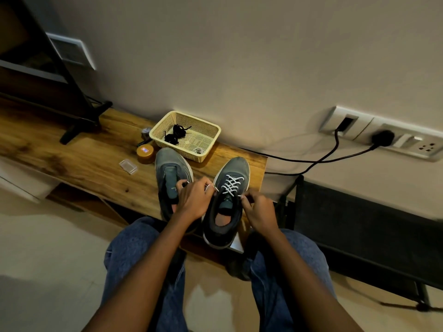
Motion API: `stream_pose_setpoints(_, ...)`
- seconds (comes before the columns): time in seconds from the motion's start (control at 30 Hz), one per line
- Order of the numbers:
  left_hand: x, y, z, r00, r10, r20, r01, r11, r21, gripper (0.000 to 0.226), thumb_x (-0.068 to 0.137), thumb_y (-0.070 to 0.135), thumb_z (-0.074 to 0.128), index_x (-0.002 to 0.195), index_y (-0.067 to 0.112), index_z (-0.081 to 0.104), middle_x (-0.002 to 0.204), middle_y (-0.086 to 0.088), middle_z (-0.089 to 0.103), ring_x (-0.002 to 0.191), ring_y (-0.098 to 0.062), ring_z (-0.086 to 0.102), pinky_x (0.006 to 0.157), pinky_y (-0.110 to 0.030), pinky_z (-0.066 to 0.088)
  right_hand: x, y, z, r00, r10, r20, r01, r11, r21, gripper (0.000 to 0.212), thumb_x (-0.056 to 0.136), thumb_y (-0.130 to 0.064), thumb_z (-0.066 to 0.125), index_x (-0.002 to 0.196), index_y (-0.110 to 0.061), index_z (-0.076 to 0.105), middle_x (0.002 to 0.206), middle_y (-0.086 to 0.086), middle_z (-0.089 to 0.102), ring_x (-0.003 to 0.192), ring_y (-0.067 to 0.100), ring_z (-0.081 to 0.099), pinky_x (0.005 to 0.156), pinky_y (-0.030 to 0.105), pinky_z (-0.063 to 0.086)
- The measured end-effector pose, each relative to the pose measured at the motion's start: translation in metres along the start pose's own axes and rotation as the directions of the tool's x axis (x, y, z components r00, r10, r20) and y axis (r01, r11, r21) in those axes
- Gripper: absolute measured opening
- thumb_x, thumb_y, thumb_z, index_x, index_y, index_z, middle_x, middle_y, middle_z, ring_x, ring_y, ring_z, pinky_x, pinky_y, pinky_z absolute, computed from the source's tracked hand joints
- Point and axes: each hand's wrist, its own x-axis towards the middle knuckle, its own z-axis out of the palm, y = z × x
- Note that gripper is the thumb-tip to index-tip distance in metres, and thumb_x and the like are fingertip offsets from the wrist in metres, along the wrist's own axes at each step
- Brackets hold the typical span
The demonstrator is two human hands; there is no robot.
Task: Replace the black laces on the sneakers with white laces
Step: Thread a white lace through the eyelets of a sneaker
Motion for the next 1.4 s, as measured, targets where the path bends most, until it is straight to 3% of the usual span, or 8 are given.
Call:
stream_pose_setpoints(0.3, -0.001, 0.007, -0.009, 0.998, -0.019, 0.057, 0.02, 0.999, -0.025, 0.026, 0.1, 0.028, 0.036, 0.094, 0.022, 0.06, 0.09, 0.003, 0.071, 0.096, -0.018, 0.056, 0.097, -0.032, 0.017, -0.001, -0.002, -0.001, 1.0, 0.009, 0.003, -0.009, 1.0, -0.002, 0.013, 0.094, -0.026, 0.055, 0.088, -0.018, 0.064, 0.085, 0.003, 0.069, 0.085, 0.026, 0.064, 0.079, 0.048, 0.049)
stream_pose_setpoints(0.43, -0.004, 0.009, -0.021, 0.999, -0.017, 0.031, 0.018, 0.999, -0.041, 0.025, 0.097, 0.033, 0.047, 0.078, 0.025, 0.062, 0.075, 0.006, 0.067, 0.089, -0.016, 0.057, 0.089, -0.029, 0.019, -0.003, -0.001, -0.008, 0.999, 0.041, 0.0, -0.041, 0.999, -0.009, 0.018, 0.093, -0.032, 0.057, 0.083, -0.017, 0.058, 0.076, 0.0, 0.061, 0.081, 0.029, 0.062, 0.075, 0.043, 0.048)
stream_pose_setpoints(0.67, -0.001, 0.013, -0.076, 0.999, 0.035, 0.015, -0.036, 0.996, 0.086, 0.017, 0.093, 0.038, 0.056, 0.095, 0.029, 0.071, 0.09, 0.006, 0.071, 0.1, -0.014, 0.055, 0.089, -0.031, 0.022, -0.006, -0.005, -0.064, 0.98, 0.121, 0.155, -0.105, 0.989, -0.107, 0.03, 0.095, -0.03, 0.056, 0.066, -0.024, 0.055, 0.077, 0.003, 0.063, 0.084, 0.028, 0.062, 0.077, 0.04, 0.048)
stream_pose_setpoints(0.77, 0.001, 0.019, -0.097, 0.997, 0.068, -0.028, -0.066, 0.996, 0.056, 0.013, 0.09, 0.036, 0.062, 0.094, 0.03, 0.073, 0.093, 0.008, 0.072, 0.103, -0.015, 0.055, 0.086, -0.03, 0.022, -0.007, -0.016, -0.096, 0.979, 0.105, 0.177, -0.087, 0.99, -0.107, 0.022, 0.095, -0.021, 0.057, 0.076, -0.014, 0.066, 0.073, 0.005, 0.065, 0.078, 0.024, 0.064, 0.079, 0.044, 0.053)
stream_pose_setpoints(0.97, 0.004, 0.038, -0.111, 0.983, 0.081, -0.162, -0.1, 0.988, -0.116, 0.01, 0.077, 0.038, 0.076, 0.071, 0.042, 0.069, 0.079, 0.015, 0.072, 0.089, -0.016, 0.065, 0.09, -0.039, 0.049, -0.009, -0.056, -0.128, 0.999, -0.031, 0.03, 0.032, 0.999, -0.029, 0.005, 0.086, -0.009, 0.069, 0.084, -0.008, 0.073, 0.071, 0.005, 0.069, 0.063, 0.008, 0.062, 0.068, 0.026, 0.052)
stream_pose_setpoints(1.13, -0.007, 0.071, -0.102, 0.938, 0.206, -0.278, -0.238, 0.967, -0.088, 0.011, 0.076, 0.03, 0.078, 0.086, 0.025, 0.077, 0.082, 0.009, 0.073, 0.082, -0.005, 0.056, 0.092, -0.031, 0.042, -0.002, -0.073, -0.117, 0.993, -0.114, -0.039, 0.113, 0.993, -0.037, 0.003, 0.081, -0.009, 0.074, 0.083, -0.009, 0.076, 0.079, 0.006, 0.073, 0.068, 0.009, 0.061, 0.066, 0.025, 0.047)
stream_pose_setpoints(1.27, -0.005, 0.083, -0.095, 0.908, 0.309, -0.283, -0.336, 0.941, -0.049, 0.011, 0.076, 0.026, 0.079, 0.086, 0.023, 0.075, 0.084, 0.007, 0.074, 0.076, -0.006, 0.061, 0.108, -0.03, 0.028, 0.001, -0.084, -0.107, 0.98, -0.174, -0.102, 0.175, 0.985, -0.002, 0.006, 0.08, -0.006, 0.074, 0.084, -0.009, 0.076, 0.082, 0.005, 0.074, 0.071, 0.008, 0.062, 0.067, 0.019, 0.044)
stream_pose_setpoints(1.4, -0.008, 0.088, -0.085, 0.95, 0.194, -0.245, -0.262, 0.922, -0.285, 0.026, 0.073, 0.023, 0.081, 0.091, 0.034, 0.066, 0.072, 0.02, 0.068, 0.075, 0.0, 0.064, 0.091, -0.04, 0.049, 0.001, -0.093, -0.098, 0.978, -0.141, -0.152, 0.162, 0.977, 0.14, 0.015, 0.079, -0.005, 0.075, 0.084, -0.017, 0.067, 0.077, -0.001, 0.069, 0.071, 0.007, 0.063, 0.07, 0.027, 0.052)
